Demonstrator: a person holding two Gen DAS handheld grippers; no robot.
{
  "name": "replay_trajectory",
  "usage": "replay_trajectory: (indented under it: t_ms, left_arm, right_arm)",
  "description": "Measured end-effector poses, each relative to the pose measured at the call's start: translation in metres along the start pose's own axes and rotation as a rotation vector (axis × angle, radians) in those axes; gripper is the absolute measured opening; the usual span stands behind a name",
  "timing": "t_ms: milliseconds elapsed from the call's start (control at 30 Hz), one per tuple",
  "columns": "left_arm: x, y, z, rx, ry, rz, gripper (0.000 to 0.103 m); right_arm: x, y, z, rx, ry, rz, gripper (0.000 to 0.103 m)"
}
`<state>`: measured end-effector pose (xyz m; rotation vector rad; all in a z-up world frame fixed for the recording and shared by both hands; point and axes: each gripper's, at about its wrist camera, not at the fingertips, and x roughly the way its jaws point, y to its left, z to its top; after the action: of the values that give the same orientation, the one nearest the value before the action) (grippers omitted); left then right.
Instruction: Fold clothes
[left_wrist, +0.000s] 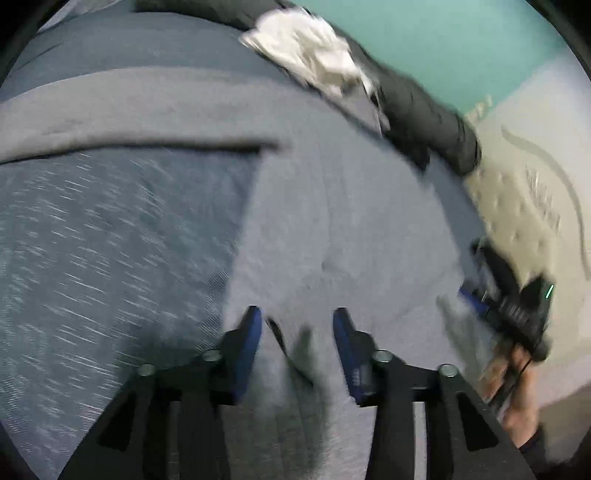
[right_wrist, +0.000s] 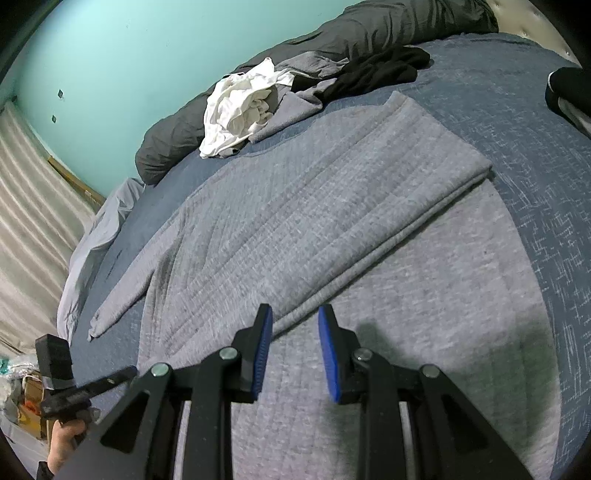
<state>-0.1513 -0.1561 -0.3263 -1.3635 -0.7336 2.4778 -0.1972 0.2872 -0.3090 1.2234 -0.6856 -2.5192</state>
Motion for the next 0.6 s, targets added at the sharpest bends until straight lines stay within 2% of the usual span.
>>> replay_trajectory:
  t_ms: [33,167,200,267,400,467,533,600]
  left_arm:
    - [-0.008,0.008,0.007,-0.031,-0.023,0.003,0.046]
    - [-0.037,0.055,0.037,-0.122,-0.062,0.102,0.049]
    - [-0.048,0.073,0.046,-0.156,-0.08,0.118,0.049]
    - [-0.061,0.102,0.061,-0.174,-0.092,0.195,0.053]
    - [-0.092,0.158,0.085,-0.262,-0.152,0.266,0.054]
    - [-0.105,0.186,0.092,-0.327,-0.188,0.287,0.064]
    - [-0.114,0.212,0.097,-0.386,-0.212,0.33,0.065]
    - [-0.122,0.228,0.101,-0.398,-0.239,0.383,0.065]
  right_arm:
    - [-0.001,0.0,0.001,-0.001,-0.004,0.002,0.025]
    - [-0.004,-0.001,0.004,0.004,-0.017,0.01,0.026]
    - [-0.004,-0.002,0.003,0.008,-0.016,0.011,0.031]
    - [-0.004,-0.004,0.003,0.017,-0.016,0.015,0.041]
    - [-0.004,-0.004,0.004,0.017,-0.019,0.015,0.042]
    - [-0.003,-0.003,0.004,0.017,-0.018,0.01,0.042]
    - [0.0,-0.004,0.003,0.022,-0.011,0.007,0.043]
    - [0.005,-0.001,0.002,0.013,0.005,0.009,0.044]
